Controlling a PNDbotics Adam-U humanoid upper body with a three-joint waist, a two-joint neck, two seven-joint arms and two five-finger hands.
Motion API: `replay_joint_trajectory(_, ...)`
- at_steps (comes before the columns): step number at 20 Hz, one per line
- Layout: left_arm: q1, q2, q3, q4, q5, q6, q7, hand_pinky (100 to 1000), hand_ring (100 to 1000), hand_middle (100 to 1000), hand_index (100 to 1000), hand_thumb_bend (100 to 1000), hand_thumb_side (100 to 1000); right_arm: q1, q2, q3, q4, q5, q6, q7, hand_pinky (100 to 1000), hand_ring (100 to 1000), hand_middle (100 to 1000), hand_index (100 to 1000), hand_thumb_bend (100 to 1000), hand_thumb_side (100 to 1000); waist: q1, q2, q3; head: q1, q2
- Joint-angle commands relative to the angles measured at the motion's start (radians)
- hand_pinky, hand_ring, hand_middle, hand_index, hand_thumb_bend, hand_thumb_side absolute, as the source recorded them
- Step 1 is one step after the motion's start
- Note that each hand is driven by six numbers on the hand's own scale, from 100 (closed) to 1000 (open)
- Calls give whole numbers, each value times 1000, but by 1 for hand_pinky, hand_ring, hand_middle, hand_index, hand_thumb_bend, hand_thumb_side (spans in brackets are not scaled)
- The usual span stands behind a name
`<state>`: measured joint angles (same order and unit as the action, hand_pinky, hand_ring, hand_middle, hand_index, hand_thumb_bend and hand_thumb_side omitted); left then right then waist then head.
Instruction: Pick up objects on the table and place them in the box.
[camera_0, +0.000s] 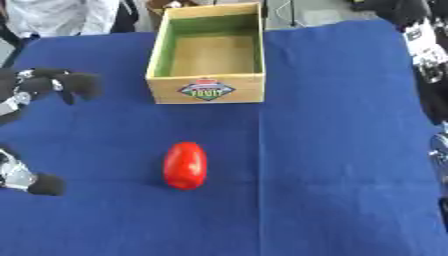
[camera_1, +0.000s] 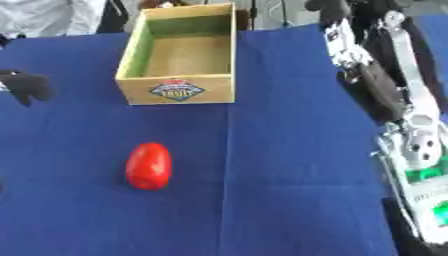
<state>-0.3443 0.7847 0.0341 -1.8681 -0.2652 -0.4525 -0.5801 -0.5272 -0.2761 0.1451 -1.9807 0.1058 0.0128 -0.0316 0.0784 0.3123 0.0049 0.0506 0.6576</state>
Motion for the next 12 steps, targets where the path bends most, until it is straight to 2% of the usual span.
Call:
replay_joint_trajectory(1,-45,53,-15,28,-7,6,-55,639,770,796,993,841,733,-10,-12,2,-19,-1,-2,4,905,832,650,830,100,686,1,-18,-3,-3,-4)
replay_joint_trajectory(3,-72,60,-28,43,-10,7,-87,642,773,795,990,847,694,-9,-12,3,-19,-1,-1,6,906,832,650,830,100,684,2,-19,-6,-2,-3)
replay_joint_trajectory(7,-115,64,-50,68,-3,0,-149,653,783,802,999,927,599,-7,-11,7,-19,-3,1,11,907,832,649,829,100,683,5,-19,-9,-4,3)
replay_joint_trajectory(12,-163,82,-75,98,12,-4,-239,674,800,819,1000,949,605,-3,-11,8,-19,-5,3,14,909,833,649,829,100,679,10,-22,-13,-14,7)
